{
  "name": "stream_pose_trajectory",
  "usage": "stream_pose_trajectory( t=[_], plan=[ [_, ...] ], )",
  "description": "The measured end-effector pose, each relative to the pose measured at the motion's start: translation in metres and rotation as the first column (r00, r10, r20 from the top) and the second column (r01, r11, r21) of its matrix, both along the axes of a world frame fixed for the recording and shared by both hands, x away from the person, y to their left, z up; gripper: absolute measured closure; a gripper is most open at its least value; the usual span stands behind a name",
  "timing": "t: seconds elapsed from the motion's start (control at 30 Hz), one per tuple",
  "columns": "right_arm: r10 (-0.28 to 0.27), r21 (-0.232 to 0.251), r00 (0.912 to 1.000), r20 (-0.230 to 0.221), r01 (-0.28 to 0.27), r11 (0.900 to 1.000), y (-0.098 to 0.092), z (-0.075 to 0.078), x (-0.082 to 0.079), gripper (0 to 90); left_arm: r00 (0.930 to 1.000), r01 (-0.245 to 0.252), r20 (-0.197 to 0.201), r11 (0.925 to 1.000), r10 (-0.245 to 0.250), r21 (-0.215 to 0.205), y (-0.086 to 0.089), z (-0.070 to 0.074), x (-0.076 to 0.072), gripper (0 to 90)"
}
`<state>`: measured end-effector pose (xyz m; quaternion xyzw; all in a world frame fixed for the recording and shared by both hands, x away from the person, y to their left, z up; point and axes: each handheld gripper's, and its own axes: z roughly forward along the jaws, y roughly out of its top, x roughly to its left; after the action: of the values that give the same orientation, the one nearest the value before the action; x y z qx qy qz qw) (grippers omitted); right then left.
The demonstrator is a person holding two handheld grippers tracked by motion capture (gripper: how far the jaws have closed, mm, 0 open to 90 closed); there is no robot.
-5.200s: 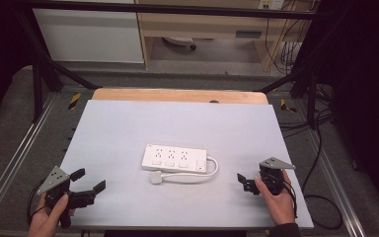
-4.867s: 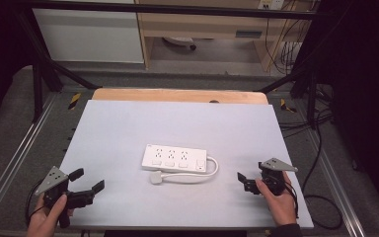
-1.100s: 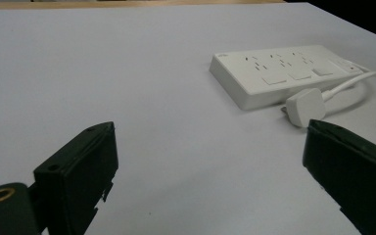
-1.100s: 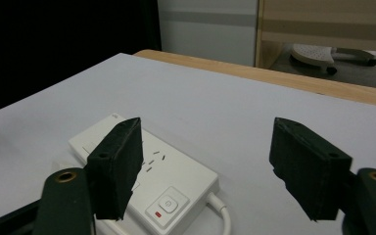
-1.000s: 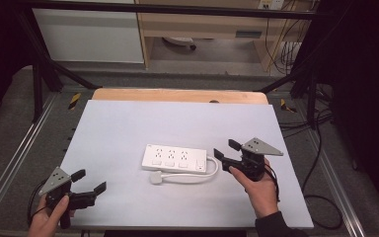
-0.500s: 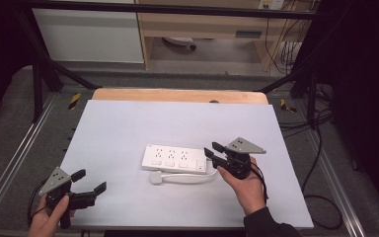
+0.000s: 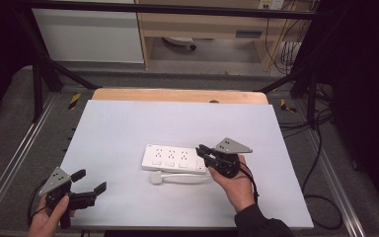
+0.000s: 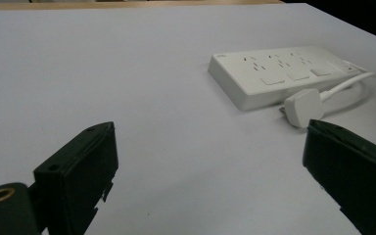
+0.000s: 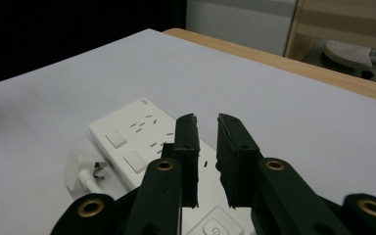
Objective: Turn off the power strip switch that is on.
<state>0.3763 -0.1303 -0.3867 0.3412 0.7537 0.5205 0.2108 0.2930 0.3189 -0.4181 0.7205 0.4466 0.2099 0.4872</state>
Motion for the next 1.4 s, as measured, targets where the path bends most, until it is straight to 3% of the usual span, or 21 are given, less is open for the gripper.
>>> stream_pose_trajectory(
  t=[0.6, 1.4],
  plan=[
    [0.036, -0.027, 0.9988, -0.032, -0.037, 0.999, 0.022, -0.014, 0.005, 88.7, 1.0, 0.0, 0.004, 1.0, 0.0, 0.0, 0.0, 0.0, 0.0, 6.2],
    [0.062, -0.062, 0.9933, -0.097, -0.069, 0.996, 0.043, -0.034, 0.007, 90.0, 0.9999, 0.003, 0.01, 1.0, -0.003, 0.001, 0.0, 0.0, 0.0, 6.2]
  ],
)
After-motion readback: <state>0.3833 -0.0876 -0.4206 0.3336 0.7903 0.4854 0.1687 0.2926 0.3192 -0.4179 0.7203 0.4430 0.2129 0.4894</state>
